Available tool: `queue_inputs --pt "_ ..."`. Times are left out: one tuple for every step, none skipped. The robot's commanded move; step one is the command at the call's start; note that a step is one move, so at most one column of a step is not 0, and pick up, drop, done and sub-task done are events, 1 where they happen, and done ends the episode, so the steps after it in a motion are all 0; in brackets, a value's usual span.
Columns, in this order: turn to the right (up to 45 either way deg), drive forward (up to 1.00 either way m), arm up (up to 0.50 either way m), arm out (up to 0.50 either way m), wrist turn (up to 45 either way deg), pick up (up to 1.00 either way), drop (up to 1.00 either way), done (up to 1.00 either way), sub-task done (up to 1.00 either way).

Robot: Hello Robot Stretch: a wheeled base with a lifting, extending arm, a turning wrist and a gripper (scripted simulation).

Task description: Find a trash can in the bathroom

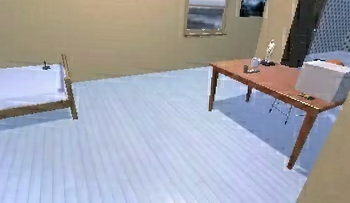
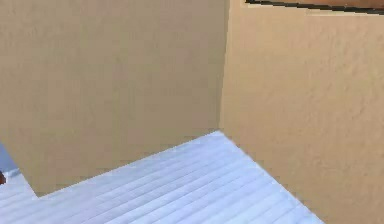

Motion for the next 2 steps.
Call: queue_inputs --pt "-9.0 0.00 0.00 0.00 0.0 0.00 0.00 0.00 0.00" --pt "0.0 1.00 0.00 0.00 0.0 0.00 0.00 0.00 0.00"
